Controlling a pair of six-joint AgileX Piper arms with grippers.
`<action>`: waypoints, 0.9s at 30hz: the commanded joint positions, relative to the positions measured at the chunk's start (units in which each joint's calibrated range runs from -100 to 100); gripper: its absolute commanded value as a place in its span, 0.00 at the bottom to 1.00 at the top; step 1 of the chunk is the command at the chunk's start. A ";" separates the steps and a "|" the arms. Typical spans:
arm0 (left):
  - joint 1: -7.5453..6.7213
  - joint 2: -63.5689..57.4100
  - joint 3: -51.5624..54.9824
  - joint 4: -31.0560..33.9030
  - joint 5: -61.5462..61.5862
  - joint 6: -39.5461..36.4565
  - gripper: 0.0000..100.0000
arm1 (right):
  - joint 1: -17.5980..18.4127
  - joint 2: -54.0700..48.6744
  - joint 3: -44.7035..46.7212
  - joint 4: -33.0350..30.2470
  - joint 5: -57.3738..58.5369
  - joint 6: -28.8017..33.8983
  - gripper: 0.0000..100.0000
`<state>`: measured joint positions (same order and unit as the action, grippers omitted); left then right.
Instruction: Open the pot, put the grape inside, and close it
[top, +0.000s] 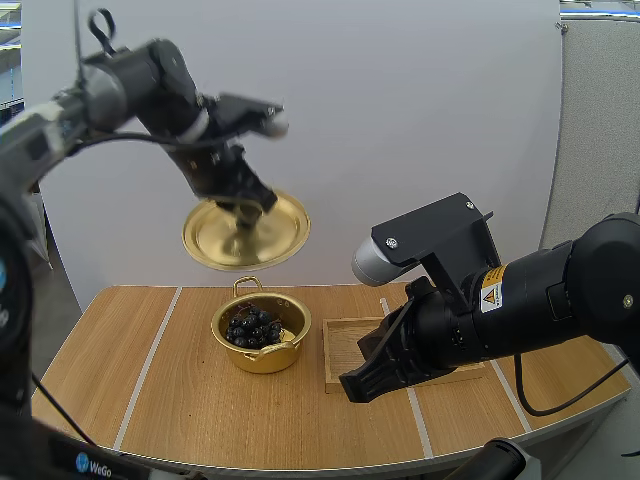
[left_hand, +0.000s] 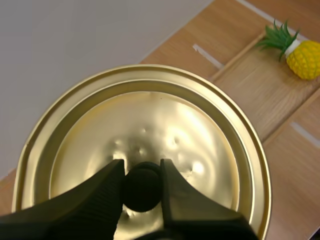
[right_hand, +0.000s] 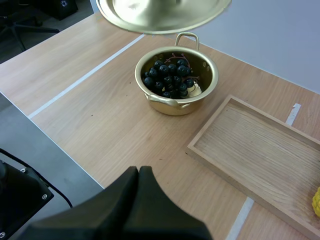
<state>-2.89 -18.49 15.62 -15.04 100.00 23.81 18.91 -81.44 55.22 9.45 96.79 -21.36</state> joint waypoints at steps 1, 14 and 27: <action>-0.13 1.98 2.52 -1.52 -3.89 1.12 0.00 | 0.05 -0.52 0.07 -0.23 -0.32 0.17 0.00; -0.13 8.74 11.05 -6.05 -25.19 8.41 0.00 | 0.05 -0.52 0.07 -0.23 0.09 0.17 0.00; -0.13 19.13 11.20 -5.82 -28.42 9.88 0.00 | 0.05 -0.40 0.07 -0.23 1.42 0.17 0.00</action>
<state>-2.89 -0.15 26.72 -19.69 73.44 33.17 18.91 -81.44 55.22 9.45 97.49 -21.36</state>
